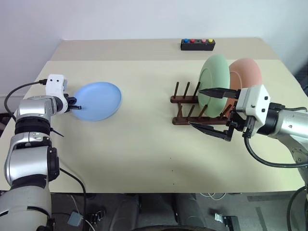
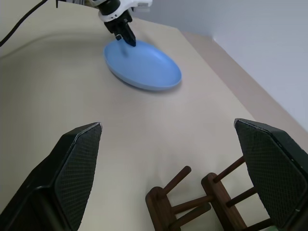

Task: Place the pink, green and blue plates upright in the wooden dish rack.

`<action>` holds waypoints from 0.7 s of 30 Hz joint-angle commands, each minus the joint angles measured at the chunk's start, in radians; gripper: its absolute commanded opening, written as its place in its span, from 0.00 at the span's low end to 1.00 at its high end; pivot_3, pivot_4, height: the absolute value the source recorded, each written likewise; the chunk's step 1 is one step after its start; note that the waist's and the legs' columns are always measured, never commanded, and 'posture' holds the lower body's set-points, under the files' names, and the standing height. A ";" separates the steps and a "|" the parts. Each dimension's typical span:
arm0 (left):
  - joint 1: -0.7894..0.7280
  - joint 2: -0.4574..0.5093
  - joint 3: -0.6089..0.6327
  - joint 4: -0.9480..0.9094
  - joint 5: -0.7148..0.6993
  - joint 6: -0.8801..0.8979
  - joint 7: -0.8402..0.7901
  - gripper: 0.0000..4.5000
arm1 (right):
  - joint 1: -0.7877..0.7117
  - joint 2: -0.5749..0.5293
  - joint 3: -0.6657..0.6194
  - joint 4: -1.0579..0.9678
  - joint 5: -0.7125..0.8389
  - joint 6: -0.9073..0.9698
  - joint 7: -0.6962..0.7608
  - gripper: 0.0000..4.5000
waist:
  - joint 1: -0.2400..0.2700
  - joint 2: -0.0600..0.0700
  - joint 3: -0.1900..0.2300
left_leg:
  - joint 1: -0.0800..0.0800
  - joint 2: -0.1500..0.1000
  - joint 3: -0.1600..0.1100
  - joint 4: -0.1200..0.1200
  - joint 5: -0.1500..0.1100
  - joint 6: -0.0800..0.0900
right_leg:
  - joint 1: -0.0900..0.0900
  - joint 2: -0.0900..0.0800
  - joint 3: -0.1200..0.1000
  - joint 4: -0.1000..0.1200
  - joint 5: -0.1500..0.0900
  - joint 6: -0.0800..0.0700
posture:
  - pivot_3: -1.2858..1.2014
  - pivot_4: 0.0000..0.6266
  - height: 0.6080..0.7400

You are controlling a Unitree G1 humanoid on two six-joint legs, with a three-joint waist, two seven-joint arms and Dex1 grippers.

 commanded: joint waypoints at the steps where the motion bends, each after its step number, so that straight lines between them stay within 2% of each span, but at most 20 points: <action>1: 0.069 -0.069 0.123 -0.297 -0.132 0.038 0.044 0.02 | -0.021 -0.003 -0.005 -0.003 -0.063 -0.051 -0.010 1.00 | 0.005 -0.001 0.000 | -0.001 0.000 0.000 0.000 0.000 0.000 | 0.000 0.000 0.000 0.000 0.000 0.000 | 0.52 0.24 1.00; 4: 0.113 -0.184 0.198 -0.618 -0.227 0.067 0.138 0.02 | -0.051 -0.007 0.027 0.036 -0.160 -0.109 -0.017 1.00 | 0.012 -0.005 0.002 | -0.004 0.000 -0.002 0.004 0.000 0.000 | -0.001 -0.001 -0.001 0.000 0.000 0.000 | 0.52 0.24 1.00; 9: 0.065 -0.335 0.188 -0.871 -0.276 0.135 0.302 0.02 | -0.118 -0.003 0.090 0.095 -0.308 -0.207 -0.031 1.00 | 0.005 -0.006 0.002 | -0.004 -0.001 -0.002 0.006 0.000 0.000 | -0.001 -0.001 -0.002 0.000 0.001 0.000 | 0.52 0.24 1.00; 13: 0.033 -0.444 0.168 -0.990 -0.297 0.181 0.417 0.02 | -0.204 0.016 0.191 0.172 -0.518 -0.319 -0.096 1.00 | -0.002 -0.006 0.002 | -0.003 -0.001 -0.001 0.005 0.000 0.000 | -0.001 -0.001 -0.001 0.000 0.001 0.000 | 0.52 0.24 1.00; 21: 0.035 -0.496 0.044 -1.133 -0.254 0.194 0.498 0.02 | -0.318 0.080 0.323 0.254 -0.770 -0.468 -0.157 1.00 | 0.003 -0.006 0.002 | -0.003 -0.001 -0.001 0.005 0.000 -0.001 | -0.001 0.000 -0.001 -0.001 0.001 0.000 | 0.52 0.24 1.00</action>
